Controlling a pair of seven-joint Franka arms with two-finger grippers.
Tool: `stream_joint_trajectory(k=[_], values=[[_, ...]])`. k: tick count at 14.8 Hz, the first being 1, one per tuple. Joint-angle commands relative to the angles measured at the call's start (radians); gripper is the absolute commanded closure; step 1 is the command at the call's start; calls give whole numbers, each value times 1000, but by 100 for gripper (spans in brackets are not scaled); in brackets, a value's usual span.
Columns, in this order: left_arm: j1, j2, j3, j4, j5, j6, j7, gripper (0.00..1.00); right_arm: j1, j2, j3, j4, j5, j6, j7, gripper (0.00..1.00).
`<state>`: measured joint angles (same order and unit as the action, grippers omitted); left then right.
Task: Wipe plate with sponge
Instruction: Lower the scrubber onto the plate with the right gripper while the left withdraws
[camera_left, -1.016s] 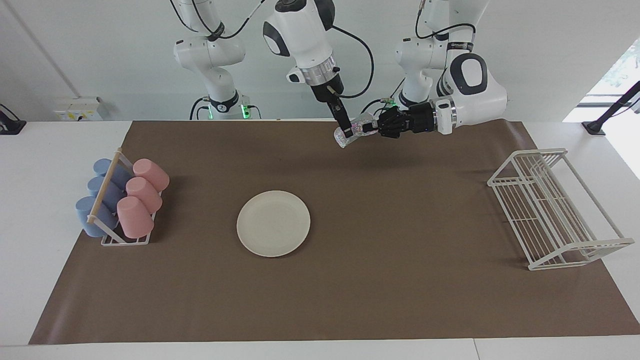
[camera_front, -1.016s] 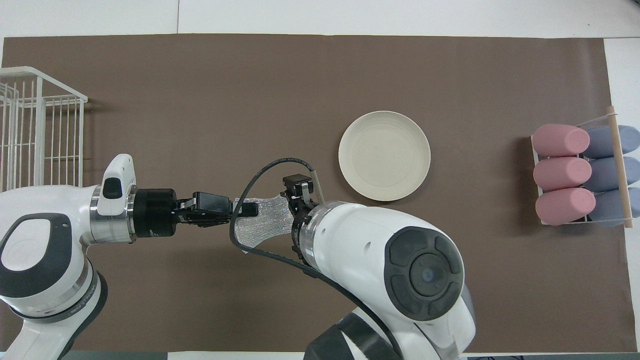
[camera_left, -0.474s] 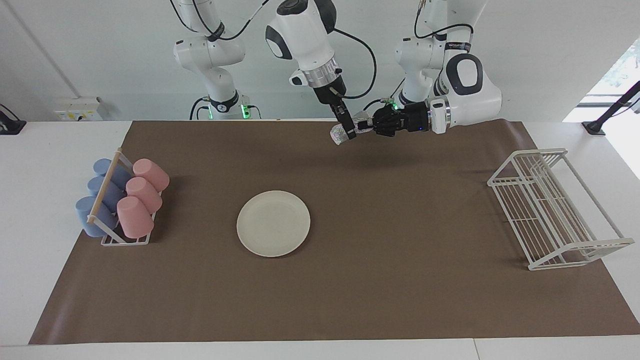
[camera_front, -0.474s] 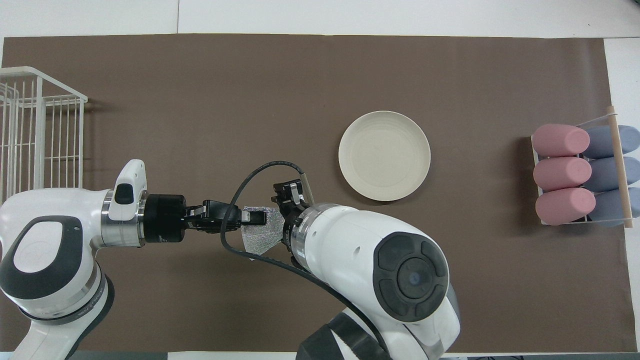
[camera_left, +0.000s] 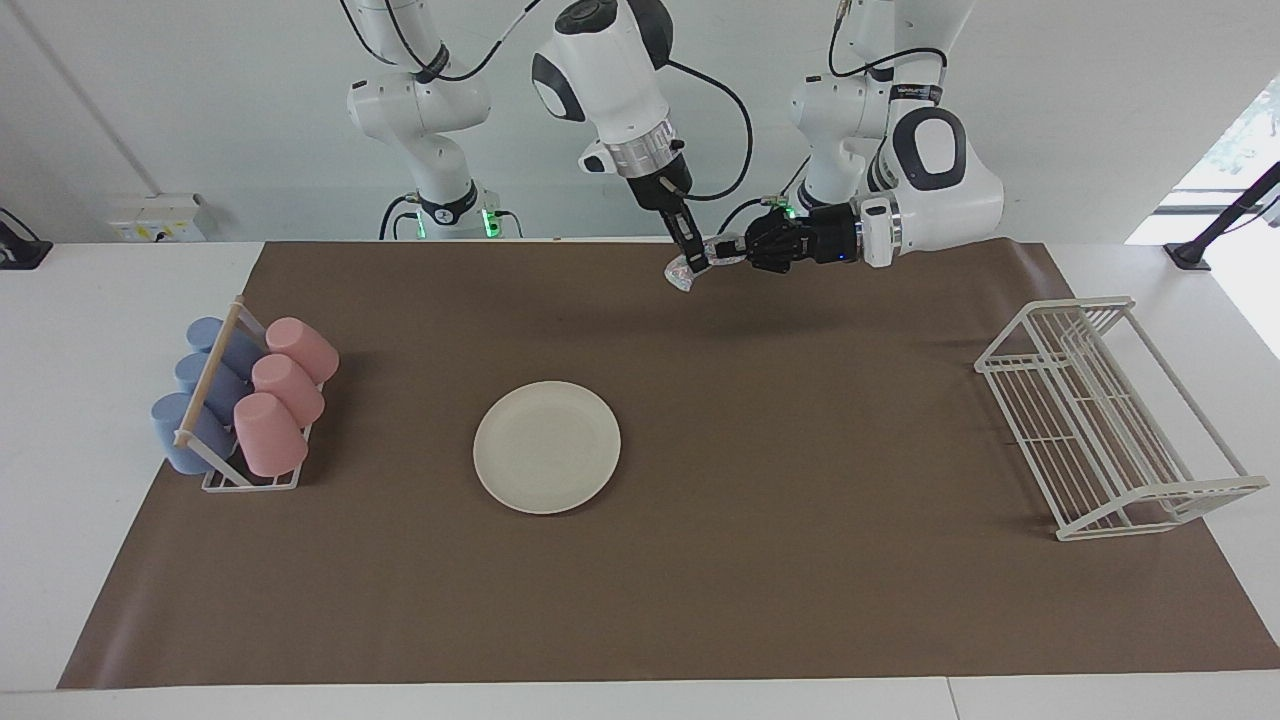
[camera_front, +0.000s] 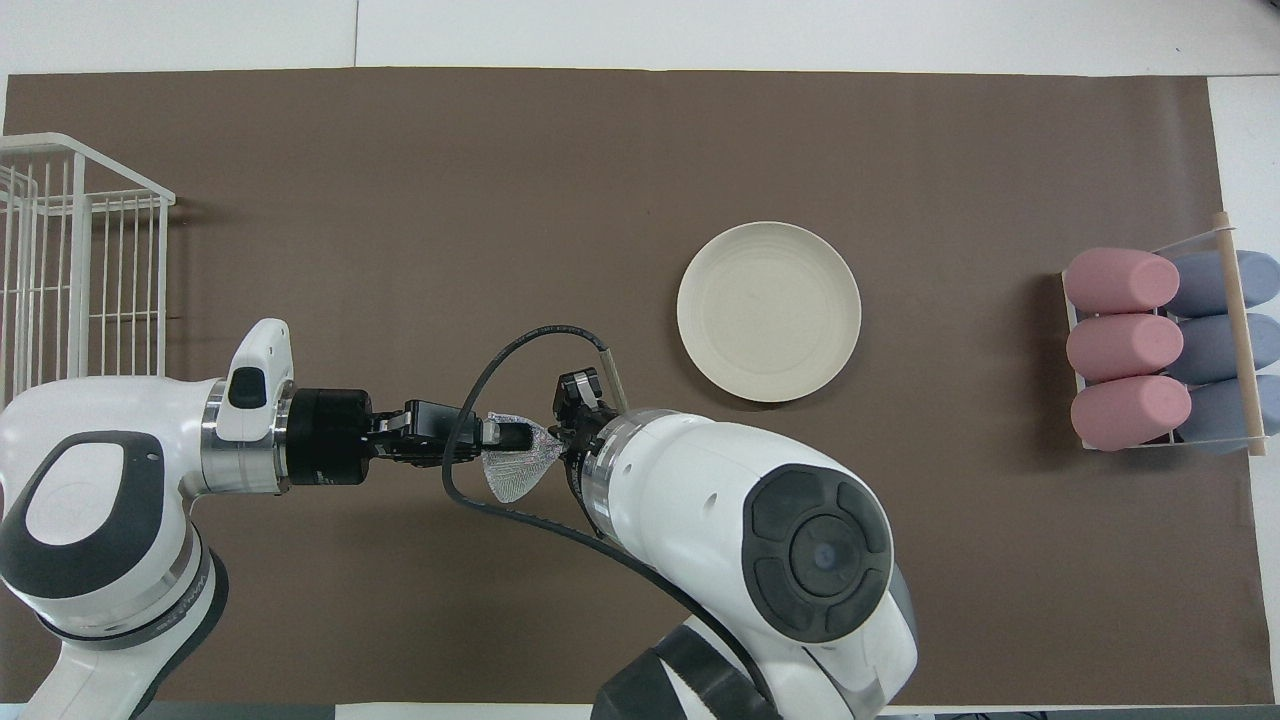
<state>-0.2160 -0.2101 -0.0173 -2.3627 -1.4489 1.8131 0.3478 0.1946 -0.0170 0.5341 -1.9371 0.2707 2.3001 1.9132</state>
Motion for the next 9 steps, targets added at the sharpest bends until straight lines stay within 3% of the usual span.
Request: stream_joint_trajectory(k=[1, 3, 4, 5, 9], values=[[-3, -17, 13, -23, -18, -34, 19, 100, -1, -1, -2, -6, 25, 25, -28, 100], [-3, -17, 13, -23, -13, -34, 19, 100, -1, -1, -2, -6, 25, 25, -31, 100], [-3, -17, 13, -15, -7, -32, 13, 92, -4, 2, -2, -5, 25, 24, -33, 100], [-5, -21, 10, -12, 8, -31, -2, 1, -15, 2, -2, -3, 25, 22, -37, 100], [-3, -38, 10, -12, 59, -28, -42, 0, -66, 2, -5, -14, 25, 9, -112, 100]])
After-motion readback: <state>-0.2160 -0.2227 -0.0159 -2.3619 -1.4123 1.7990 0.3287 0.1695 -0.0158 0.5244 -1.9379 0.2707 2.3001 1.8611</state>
